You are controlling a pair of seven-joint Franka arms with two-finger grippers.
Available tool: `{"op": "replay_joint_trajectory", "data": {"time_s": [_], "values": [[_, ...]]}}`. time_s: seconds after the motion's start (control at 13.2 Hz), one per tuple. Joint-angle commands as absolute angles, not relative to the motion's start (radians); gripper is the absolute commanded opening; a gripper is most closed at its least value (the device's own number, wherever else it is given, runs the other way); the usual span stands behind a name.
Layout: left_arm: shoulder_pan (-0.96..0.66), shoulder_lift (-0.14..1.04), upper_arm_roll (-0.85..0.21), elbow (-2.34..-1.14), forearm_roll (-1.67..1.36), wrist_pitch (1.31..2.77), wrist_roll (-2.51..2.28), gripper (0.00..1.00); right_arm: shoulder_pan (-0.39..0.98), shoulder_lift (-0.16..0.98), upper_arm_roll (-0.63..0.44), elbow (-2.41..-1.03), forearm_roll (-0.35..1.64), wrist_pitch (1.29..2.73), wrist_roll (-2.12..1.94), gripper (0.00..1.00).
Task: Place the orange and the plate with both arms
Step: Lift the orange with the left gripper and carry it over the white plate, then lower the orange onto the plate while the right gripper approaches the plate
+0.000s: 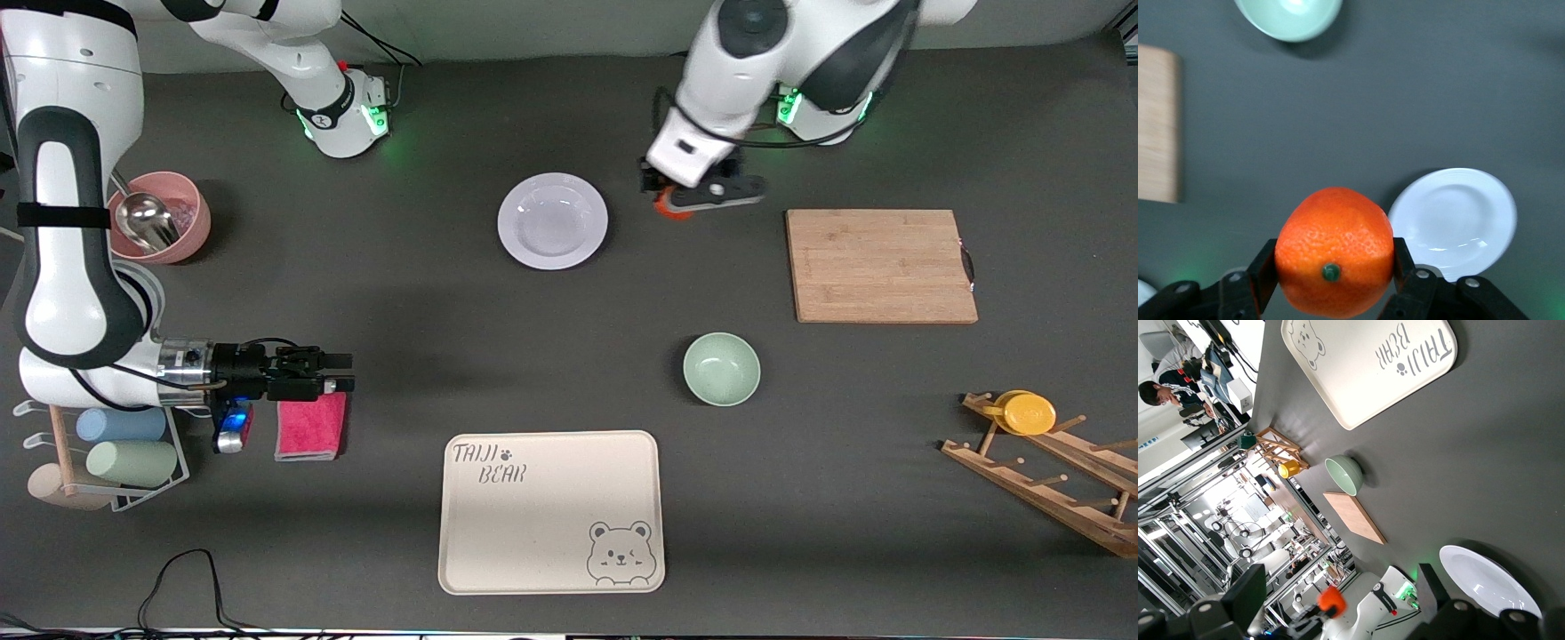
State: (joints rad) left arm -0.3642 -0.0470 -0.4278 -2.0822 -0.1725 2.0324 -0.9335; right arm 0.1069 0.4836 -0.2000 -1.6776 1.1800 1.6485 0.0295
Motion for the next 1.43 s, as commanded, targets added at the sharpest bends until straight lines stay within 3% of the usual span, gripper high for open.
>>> {"op": "replay_joint_trajectory", "data": {"time_s": [0.0, 0.38, 0.75, 0.91, 1.06, 1.36], "values": [[-0.422, 0.081, -0.486, -2.04, -0.153, 2.193, -1.227, 0.0, 0.107, 0.446, -0.198, -1.72, 1.201, 1.667, 0.017, 1.0], [-0.621, 0.253, -0.489, -2.004, 0.142, 2.247, -1.673, 0.0, 0.088, 0.416, -0.202, -1.762, 1.215, 1.671, 0.015, 1.0], [-0.716, 0.426, -0.482, -1.907, 0.34, 2.334, -1.972, 0.0, 0.087, 0.376, -0.198, -1.848, 1.221, 1.677, -0.001, 1.0], [-0.735, 0.474, -0.482, -1.875, 0.408, 2.339, -2.074, 0.0, 0.089, 0.37, -0.201, -1.874, 1.31, 1.683, -0.195, 1.0], [-0.765, 0.514, -0.477, -1.864, 0.461, 2.344, -2.147, 0.0, 0.092, 0.367, -0.199, -1.939, 1.356, 1.706, -0.332, 1.0], [-0.804, 0.623, -0.477, -1.822, 0.534, 2.347, -2.217, 0.0, 0.121, 0.313, -0.187, -2.199, 1.513, 1.79, -0.667, 1.0]]}}
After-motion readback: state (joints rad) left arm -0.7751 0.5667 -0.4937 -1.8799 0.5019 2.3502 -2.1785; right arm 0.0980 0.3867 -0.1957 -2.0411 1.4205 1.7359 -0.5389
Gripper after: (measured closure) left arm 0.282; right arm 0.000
